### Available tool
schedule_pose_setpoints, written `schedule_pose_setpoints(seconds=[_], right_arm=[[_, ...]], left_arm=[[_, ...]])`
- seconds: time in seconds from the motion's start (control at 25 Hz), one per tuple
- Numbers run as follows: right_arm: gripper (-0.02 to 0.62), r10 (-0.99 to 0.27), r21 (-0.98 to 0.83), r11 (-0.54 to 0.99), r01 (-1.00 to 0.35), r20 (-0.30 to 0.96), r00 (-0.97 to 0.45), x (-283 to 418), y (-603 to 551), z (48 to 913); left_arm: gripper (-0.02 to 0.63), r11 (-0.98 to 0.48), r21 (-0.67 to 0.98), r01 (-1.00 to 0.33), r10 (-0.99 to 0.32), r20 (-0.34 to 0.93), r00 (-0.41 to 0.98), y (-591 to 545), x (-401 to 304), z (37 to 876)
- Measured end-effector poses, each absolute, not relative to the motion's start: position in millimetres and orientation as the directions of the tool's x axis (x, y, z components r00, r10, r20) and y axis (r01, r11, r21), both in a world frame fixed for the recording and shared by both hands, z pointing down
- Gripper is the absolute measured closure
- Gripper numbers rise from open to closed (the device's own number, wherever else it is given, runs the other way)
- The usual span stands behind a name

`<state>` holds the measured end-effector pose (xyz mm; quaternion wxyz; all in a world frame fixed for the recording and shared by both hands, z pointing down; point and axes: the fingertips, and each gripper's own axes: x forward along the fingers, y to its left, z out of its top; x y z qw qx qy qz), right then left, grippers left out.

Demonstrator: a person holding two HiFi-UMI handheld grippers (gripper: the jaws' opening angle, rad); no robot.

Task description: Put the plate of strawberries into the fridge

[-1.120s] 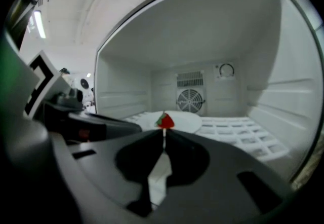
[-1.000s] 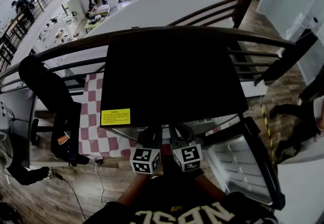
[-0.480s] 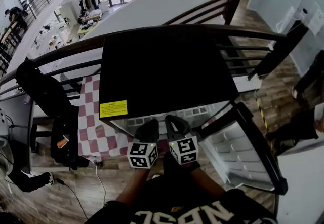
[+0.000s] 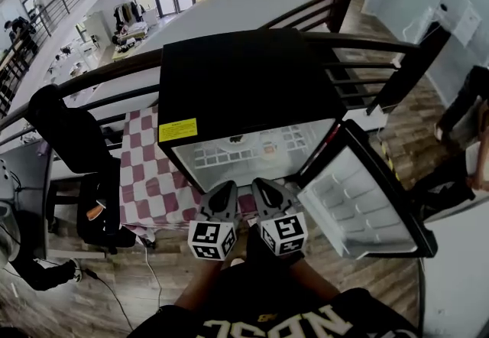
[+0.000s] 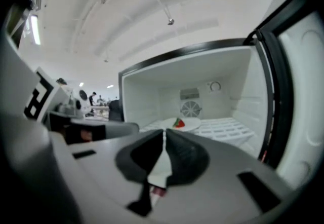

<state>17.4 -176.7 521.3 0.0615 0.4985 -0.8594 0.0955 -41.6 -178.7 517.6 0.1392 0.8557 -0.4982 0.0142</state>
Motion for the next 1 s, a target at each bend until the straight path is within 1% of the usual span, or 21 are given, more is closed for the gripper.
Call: schedule_pose_setpoints(seconds=[0.16, 0.48, 1.0], right_arm=[[0.565, -0.858, -0.096, 0.466, -0.88, 0.194, -0.475, 18.8, -150.7, 518.8], [0.565, -0.875, -0.106, 0.44, -0.892, 0.174, -0.452, 21.3, -118.5, 514.4], [0.565, -0.883, -0.111, 0.421, -0.9, 0.178, -0.435, 16.5, -90.8, 516.5]], left_arm=[[0.586, -0.485, 0.203, -0.851, -0.85, 0.119, 0.513, -153.5, -41.2, 509.0], [0.586, -0.502, 0.167, -0.849, -0.852, 0.077, 0.518, -120.9, -40.9, 497.4], [0.586, -0.492, 0.182, -0.852, -0.859, 0.059, 0.509, -96.8, -53.7, 497.4]])
